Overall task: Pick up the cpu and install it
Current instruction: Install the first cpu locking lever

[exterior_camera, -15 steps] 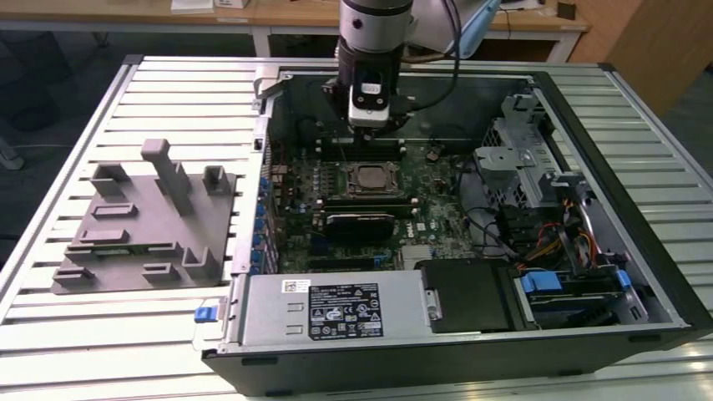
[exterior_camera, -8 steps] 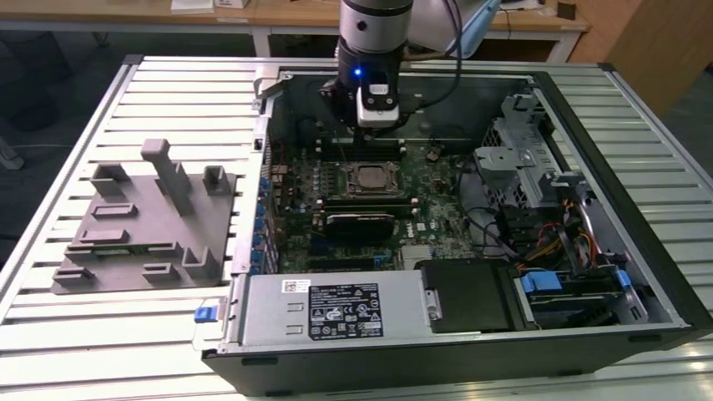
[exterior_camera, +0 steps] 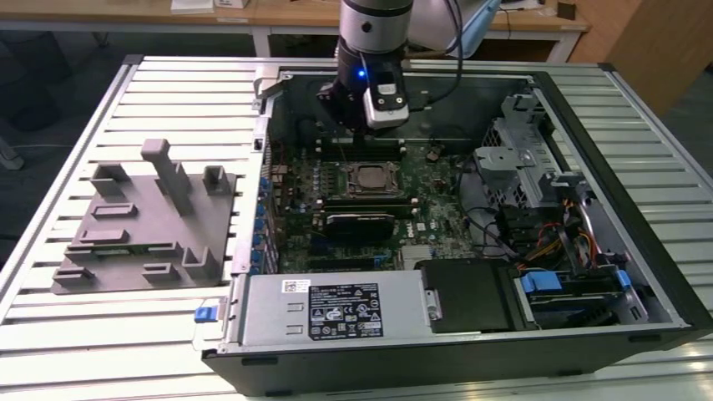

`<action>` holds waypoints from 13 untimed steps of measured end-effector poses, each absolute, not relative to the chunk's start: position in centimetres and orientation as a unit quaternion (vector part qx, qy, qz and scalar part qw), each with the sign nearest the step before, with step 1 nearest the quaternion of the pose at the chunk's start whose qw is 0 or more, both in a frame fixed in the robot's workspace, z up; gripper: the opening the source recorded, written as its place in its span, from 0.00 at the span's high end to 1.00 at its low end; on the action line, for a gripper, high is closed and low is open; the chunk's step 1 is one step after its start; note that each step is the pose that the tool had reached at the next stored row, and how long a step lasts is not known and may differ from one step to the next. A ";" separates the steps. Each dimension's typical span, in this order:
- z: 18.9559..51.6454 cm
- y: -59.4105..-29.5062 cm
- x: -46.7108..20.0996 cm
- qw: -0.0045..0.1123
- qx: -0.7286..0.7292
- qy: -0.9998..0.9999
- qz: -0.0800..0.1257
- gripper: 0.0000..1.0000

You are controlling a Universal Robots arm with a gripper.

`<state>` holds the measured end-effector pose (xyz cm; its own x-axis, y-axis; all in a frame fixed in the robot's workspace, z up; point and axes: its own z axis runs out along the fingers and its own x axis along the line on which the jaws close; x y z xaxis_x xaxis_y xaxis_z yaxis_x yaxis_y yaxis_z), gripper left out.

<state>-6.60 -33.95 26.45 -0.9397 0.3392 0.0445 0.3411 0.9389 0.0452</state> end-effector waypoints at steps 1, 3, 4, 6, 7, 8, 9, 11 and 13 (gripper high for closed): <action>26.4 -34.0 -6.7 0.018 -0.170 -0.985 -0.026 0.89; 26.4 -33.9 -6.9 0.018 -0.167 -0.986 -0.026 0.89; 26.4 -33.9 -7.1 0.018 -0.166 -0.986 -0.026 0.89; 26.4 -33.9 -7.4 0.017 -0.166 -0.986 -0.026 0.89; 26.4 -33.9 -7.5 0.017 -0.165 -0.986 -0.026 0.89; 26.4 -33.9 -7.6 0.017 -0.162 -0.986 -0.026 0.89; 26.4 -33.9 -7.6 0.018 -0.157 -0.987 -0.026 0.89; 26.4 -33.9 -7.6 0.018 -0.142 -0.989 -0.026 0.89; 26.4 -33.9 -7.6 0.018 -0.125 -0.992 -0.025 0.89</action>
